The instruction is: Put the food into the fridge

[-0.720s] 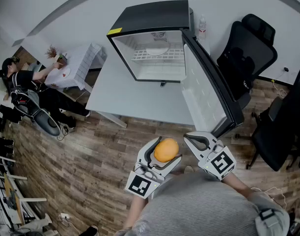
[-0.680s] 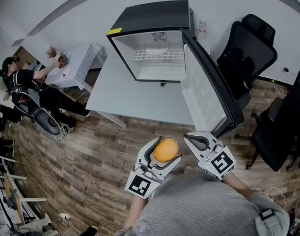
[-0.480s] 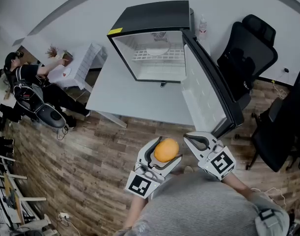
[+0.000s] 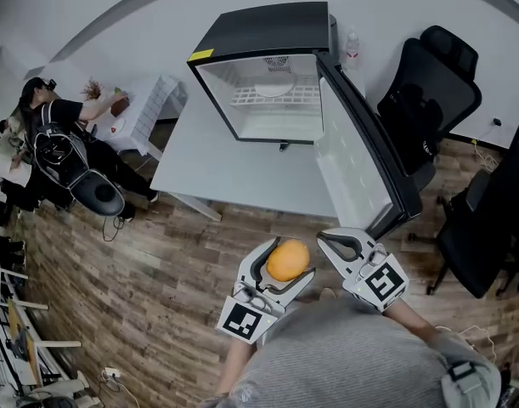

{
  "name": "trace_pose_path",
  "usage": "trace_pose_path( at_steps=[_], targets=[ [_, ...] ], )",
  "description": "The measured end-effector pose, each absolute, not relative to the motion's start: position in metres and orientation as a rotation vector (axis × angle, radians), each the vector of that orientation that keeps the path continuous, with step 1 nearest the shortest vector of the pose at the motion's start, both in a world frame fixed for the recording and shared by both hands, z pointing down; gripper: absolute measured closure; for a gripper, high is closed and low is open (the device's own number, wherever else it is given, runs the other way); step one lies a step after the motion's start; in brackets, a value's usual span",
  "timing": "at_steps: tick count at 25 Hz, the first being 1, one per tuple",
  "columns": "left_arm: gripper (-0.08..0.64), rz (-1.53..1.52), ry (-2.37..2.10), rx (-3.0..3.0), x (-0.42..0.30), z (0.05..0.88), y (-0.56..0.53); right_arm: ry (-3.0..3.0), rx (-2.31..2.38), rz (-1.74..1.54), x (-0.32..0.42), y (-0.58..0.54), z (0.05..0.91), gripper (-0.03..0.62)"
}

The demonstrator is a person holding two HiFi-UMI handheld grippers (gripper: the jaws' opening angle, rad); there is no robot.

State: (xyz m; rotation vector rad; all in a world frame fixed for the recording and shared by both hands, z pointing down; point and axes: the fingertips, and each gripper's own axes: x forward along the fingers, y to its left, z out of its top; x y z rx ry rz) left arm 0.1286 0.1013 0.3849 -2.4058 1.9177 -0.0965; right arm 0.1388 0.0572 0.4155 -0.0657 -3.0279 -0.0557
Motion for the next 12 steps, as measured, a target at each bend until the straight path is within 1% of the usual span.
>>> trace_pose_path(
  at_steps=[12],
  targets=[
    [0.187,-0.106,1.924,-2.386,0.1311,0.3838,0.1006,-3.065,-0.102,-0.048,0.1420,0.0578,0.4167,0.578]
  ],
)
